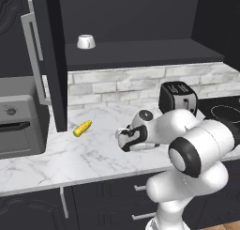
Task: Pick the dish brush and sponge from the cabinet and place them on the counter.
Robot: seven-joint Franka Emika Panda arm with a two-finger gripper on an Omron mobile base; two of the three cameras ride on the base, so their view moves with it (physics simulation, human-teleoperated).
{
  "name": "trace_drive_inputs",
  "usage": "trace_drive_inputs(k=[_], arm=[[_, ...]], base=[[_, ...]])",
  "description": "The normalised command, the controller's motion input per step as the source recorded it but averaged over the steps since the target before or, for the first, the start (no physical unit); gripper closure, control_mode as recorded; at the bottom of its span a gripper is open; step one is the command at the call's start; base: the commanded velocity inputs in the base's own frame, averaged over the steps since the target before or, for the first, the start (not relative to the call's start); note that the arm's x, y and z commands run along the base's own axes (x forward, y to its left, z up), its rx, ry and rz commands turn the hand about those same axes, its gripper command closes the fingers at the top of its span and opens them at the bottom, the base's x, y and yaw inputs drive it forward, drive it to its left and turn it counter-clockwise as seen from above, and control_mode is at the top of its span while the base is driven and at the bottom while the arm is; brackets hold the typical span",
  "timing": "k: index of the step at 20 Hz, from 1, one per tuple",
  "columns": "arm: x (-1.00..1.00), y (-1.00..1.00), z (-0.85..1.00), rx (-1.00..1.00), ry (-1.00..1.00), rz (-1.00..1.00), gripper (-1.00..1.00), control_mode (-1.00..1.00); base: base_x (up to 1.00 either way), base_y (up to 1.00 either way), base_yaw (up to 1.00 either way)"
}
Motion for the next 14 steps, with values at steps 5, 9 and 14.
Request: trace_drive_inputs(k=[5, 9, 14], arm=[[0.16, 0.0, -0.19, 0.0, 0.04, 0.0, 1.0, -1.0], [0.2, 0.0, -0.27, 0.0, 0.04, 0.0, 1.0, -1.0], [0.19, 0.0, -0.36, 0.0, 0.03, 0.0, 1.0, -1.0]], base=[[0.0, 0.0, 0.0], [0.0, 0.0, 0.0], [0.0, 0.0, 0.0]])
